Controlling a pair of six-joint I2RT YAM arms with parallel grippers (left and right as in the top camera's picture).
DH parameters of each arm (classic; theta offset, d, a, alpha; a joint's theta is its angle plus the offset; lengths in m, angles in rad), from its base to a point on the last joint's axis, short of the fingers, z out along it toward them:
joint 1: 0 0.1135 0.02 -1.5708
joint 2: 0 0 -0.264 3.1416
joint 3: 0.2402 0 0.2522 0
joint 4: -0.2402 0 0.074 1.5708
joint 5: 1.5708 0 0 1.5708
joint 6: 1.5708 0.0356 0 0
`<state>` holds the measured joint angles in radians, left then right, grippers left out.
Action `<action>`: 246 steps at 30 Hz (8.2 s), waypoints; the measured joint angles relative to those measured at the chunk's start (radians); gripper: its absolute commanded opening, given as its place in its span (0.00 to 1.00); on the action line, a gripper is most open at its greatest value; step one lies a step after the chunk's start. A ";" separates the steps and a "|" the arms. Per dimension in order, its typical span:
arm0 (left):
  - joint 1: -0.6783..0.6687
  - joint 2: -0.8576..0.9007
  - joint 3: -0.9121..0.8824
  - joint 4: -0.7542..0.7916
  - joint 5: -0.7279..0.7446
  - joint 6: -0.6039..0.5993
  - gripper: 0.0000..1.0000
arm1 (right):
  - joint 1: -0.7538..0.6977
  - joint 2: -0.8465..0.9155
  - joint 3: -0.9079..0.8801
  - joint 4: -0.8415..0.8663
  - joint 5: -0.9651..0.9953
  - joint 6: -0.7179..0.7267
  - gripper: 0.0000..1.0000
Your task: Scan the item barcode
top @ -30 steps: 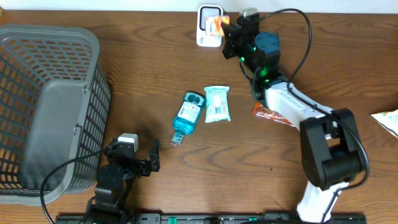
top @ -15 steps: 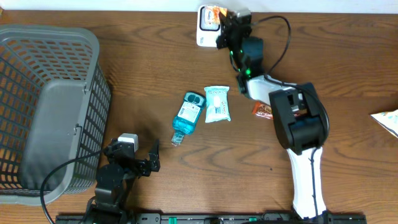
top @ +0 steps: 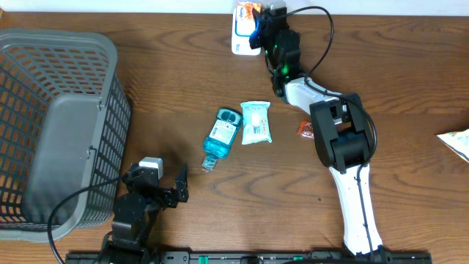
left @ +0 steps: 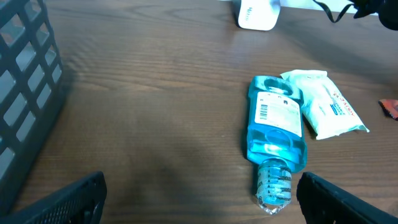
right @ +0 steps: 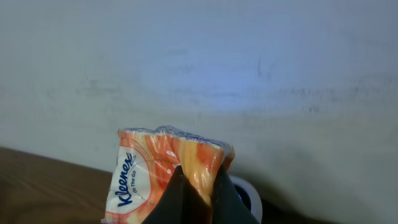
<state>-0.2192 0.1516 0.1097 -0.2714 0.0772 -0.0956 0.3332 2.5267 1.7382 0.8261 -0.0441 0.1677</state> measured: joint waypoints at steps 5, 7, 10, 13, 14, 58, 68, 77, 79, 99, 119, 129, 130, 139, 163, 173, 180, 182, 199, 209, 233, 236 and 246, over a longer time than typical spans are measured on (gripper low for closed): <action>0.000 0.000 0.000 0.000 0.000 0.000 0.98 | -0.001 -0.010 0.008 -0.091 0.000 -0.004 0.01; 0.000 0.000 0.000 0.000 0.000 0.000 0.98 | -0.002 -0.028 0.008 -0.171 0.000 -0.006 0.01; 0.000 0.000 0.000 0.000 0.000 0.000 0.98 | -0.007 -0.090 0.008 -0.325 0.007 -0.024 0.01; 0.000 0.000 0.000 0.000 0.000 0.000 0.98 | -0.016 -0.196 0.007 -0.527 0.055 -0.058 0.01; 0.000 0.000 0.000 0.000 0.000 0.000 0.98 | -0.022 -0.246 0.008 -0.612 0.082 -0.077 0.01; 0.000 0.000 0.000 0.002 0.000 0.000 0.98 | -0.753 -0.559 -0.085 -1.514 0.470 -0.161 0.99; 0.000 0.000 0.000 0.002 0.000 0.000 0.98 | -0.655 -0.951 -0.048 -1.645 -0.158 0.068 0.99; 0.000 0.000 0.000 0.002 0.000 0.000 0.98 | -0.348 -0.892 -0.113 -1.789 -0.510 0.121 0.99; 0.000 0.000 0.000 0.002 0.000 0.000 0.98 | -0.276 -0.886 -0.153 -1.759 -0.502 0.121 0.99; 0.000 0.000 0.000 0.002 0.000 0.000 0.98 | 0.309 -0.680 -0.407 -1.505 0.262 0.113 0.99; 0.000 0.000 0.000 0.002 0.000 0.000 0.98 | 0.410 -0.502 -0.406 -1.481 0.465 0.113 0.85; 0.000 0.000 0.000 0.002 0.000 0.000 0.98 | 0.404 -0.493 -0.406 -1.614 0.472 0.110 0.34; 0.000 0.000 0.000 0.002 0.000 0.000 0.98 | 0.400 -0.492 -0.406 -1.625 0.478 0.114 0.31; 0.000 0.000 0.000 0.002 0.000 0.000 0.98 | 0.343 -0.491 -0.406 -1.770 0.638 0.269 0.07; 0.000 0.000 0.000 0.002 0.000 0.000 0.98 | 0.289 -0.629 -0.400 -1.466 0.413 0.018 0.66; 0.000 0.000 0.000 0.002 0.000 0.000 0.98 | 0.333 -0.549 -0.406 -1.376 0.484 -0.105 0.63; 0.000 0.000 0.000 0.002 0.000 0.000 0.98 | 0.382 -0.509 -0.406 -1.357 0.534 -0.128 0.61; 0.000 0.000 0.000 0.002 0.000 0.000 0.98 | 0.386 -0.492 -0.406 -1.348 0.562 -0.133 0.58; 0.000 0.000 0.000 0.002 0.000 0.000 0.98 | 0.385 -0.355 -0.373 -1.379 0.797 -0.177 0.01; 0.000 0.000 0.000 0.002 0.000 0.000 0.98 | 0.307 -0.623 -0.364 -1.573 0.138 -0.192 0.01; 0.000 0.000 0.000 0.002 0.000 0.000 0.98 | -0.010 -0.569 -0.410 -1.795 -1.238 -0.637 0.01; 0.000 0.000 0.000 0.002 0.000 0.000 0.98 | -0.010 -0.568 -0.413 -1.851 -1.299 -0.731 0.01; 0.000 0.000 0.000 0.002 0.000 0.000 0.98 | -0.010 -0.568 -0.420 -2.409 -1.387 -1.315 0.01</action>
<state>-0.2192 0.1516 0.1093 -0.2699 0.0772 -0.0956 0.3237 1.9591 1.3182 -1.5829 -1.4311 -1.1473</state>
